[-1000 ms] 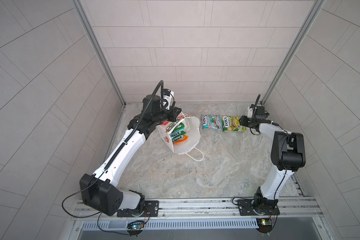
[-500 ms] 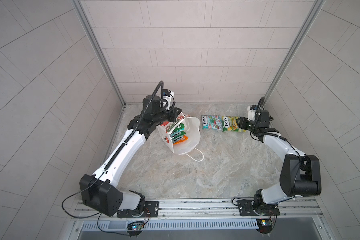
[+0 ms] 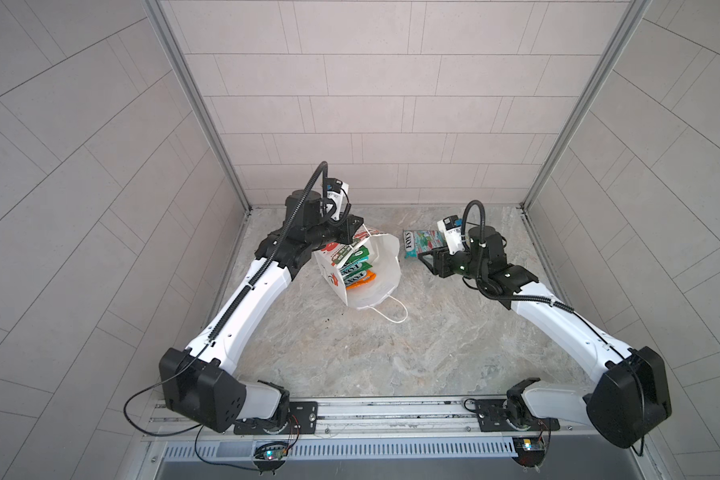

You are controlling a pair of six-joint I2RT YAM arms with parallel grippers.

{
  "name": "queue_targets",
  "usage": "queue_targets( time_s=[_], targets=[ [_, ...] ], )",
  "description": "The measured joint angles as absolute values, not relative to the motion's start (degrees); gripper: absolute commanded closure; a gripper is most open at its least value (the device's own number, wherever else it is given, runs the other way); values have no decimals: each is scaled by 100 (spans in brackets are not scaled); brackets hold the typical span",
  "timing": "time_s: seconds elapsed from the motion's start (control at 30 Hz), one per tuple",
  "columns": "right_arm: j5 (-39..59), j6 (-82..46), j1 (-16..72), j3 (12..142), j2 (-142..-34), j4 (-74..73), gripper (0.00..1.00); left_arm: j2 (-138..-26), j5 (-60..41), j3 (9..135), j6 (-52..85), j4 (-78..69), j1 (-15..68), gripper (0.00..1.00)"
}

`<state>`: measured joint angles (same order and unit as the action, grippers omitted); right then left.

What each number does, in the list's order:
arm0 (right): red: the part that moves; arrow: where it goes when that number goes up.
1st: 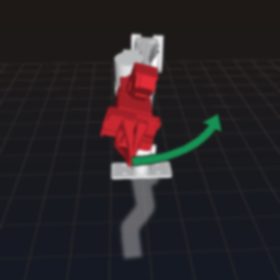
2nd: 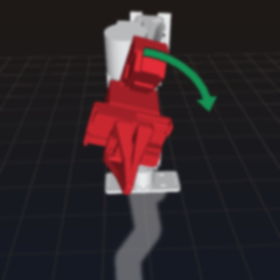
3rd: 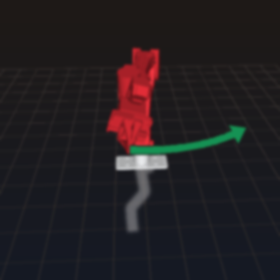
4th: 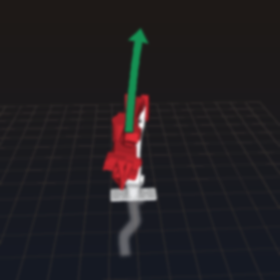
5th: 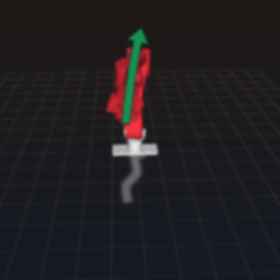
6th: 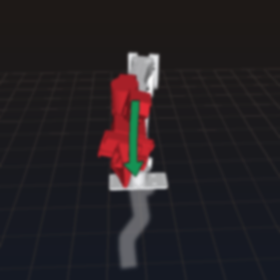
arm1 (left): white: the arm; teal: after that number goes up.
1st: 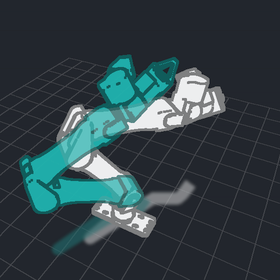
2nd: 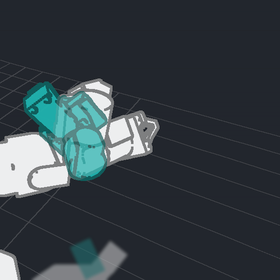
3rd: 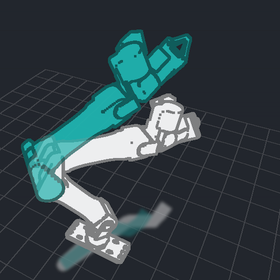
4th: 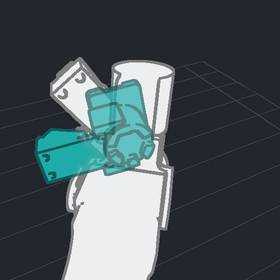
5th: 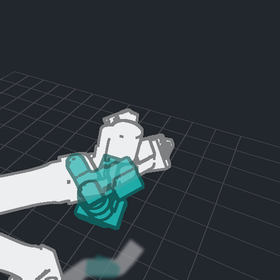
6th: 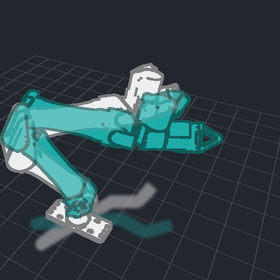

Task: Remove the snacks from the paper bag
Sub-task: 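Move the right gripper back into the bag opening toward the green packets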

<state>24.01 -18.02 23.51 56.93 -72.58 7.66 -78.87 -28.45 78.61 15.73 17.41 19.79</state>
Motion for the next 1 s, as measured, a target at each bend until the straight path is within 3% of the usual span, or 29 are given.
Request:
queue_targets(
  time_s=[0.53, 1.0],
  targets=[
    [1573, -2571, 4563, 6453, -8409, 744, 52, -7852, -2856, 7832, 1461, 1695, 1979, 100],
    [1450, -3846, 4727, 7279, -10036, 845, 57, -7843, -2755, 7822, 1605, 1601, 1979, 100]
  ],
)
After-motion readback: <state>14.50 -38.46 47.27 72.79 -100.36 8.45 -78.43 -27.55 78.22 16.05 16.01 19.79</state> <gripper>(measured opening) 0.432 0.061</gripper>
